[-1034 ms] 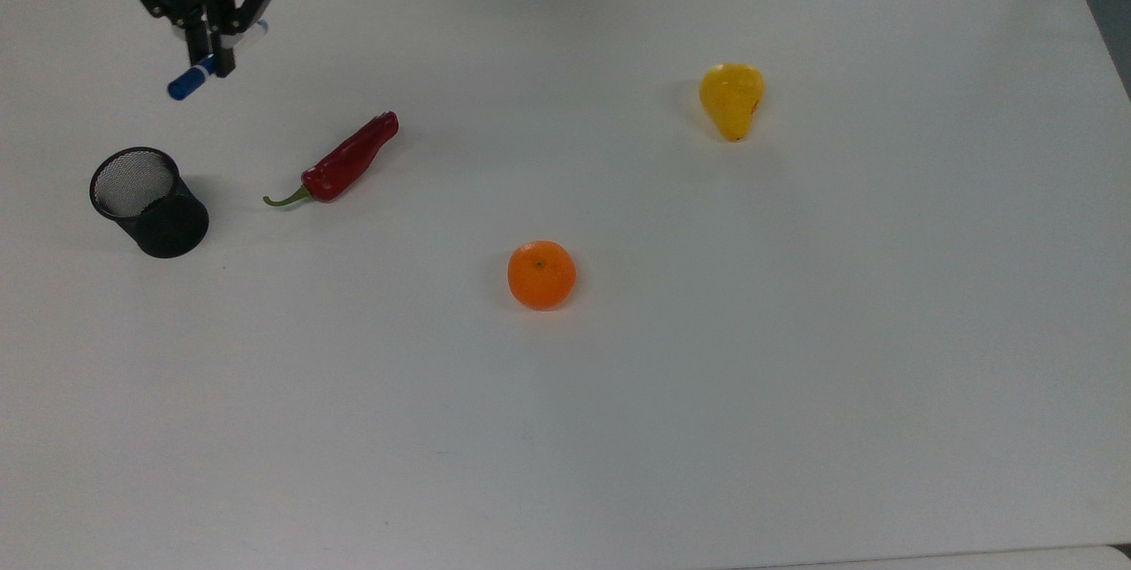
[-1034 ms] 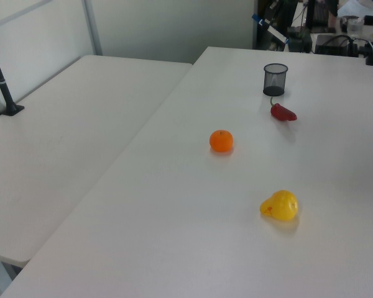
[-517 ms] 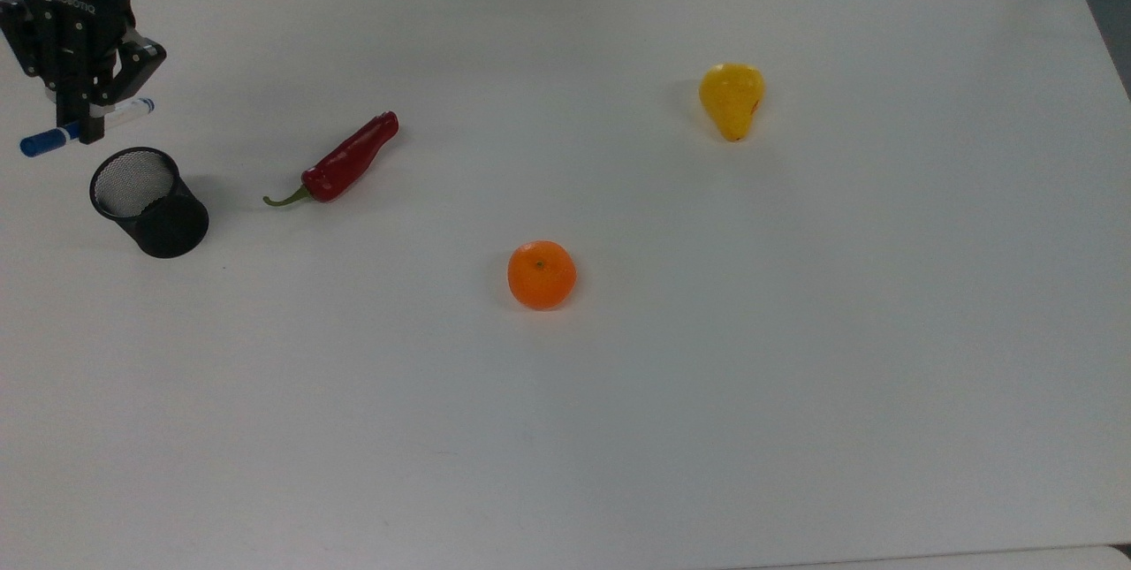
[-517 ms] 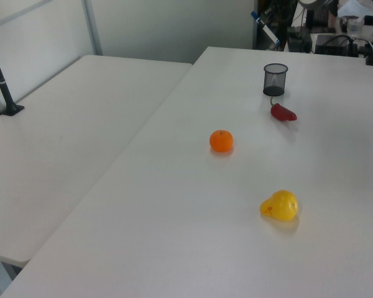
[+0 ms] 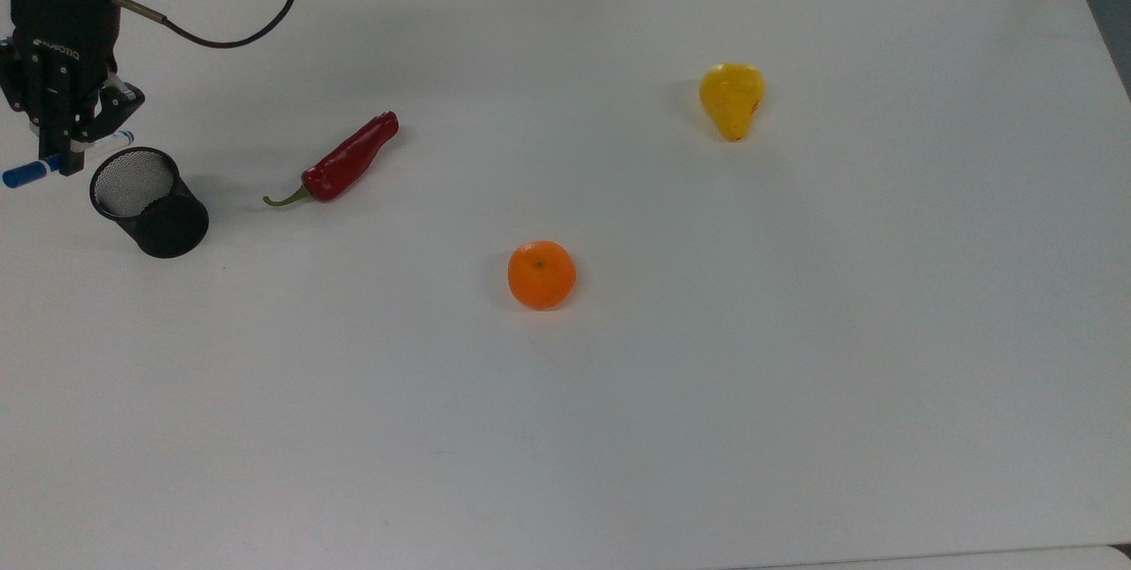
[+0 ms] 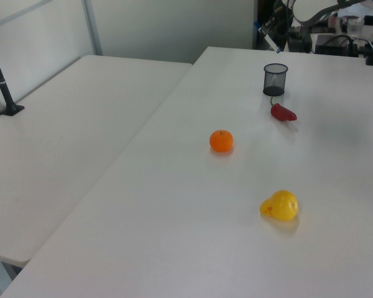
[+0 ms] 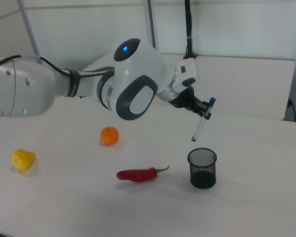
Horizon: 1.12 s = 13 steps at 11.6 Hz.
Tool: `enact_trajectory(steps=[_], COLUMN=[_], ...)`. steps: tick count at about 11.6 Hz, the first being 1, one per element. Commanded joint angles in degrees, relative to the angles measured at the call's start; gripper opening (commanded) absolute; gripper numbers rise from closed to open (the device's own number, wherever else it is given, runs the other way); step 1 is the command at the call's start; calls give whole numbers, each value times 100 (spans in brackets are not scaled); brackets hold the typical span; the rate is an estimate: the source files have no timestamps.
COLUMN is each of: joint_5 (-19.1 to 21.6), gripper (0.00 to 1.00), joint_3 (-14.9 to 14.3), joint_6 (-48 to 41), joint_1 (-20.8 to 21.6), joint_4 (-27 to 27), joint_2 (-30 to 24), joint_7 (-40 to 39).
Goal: Place marker
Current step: 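Lower the marker into the pen cup and open the gripper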
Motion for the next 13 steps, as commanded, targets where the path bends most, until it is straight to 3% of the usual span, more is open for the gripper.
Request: enact_trajectory(steps=[1, 13], joint_5=[89, 37], gripper=[0, 0], joint_3=[-7, -7], joint_6=[426, 857], joint_1=[-23, -147], joint_4=[-233, -646], joint_2=[73, 442], joint_7=[-161, -407])
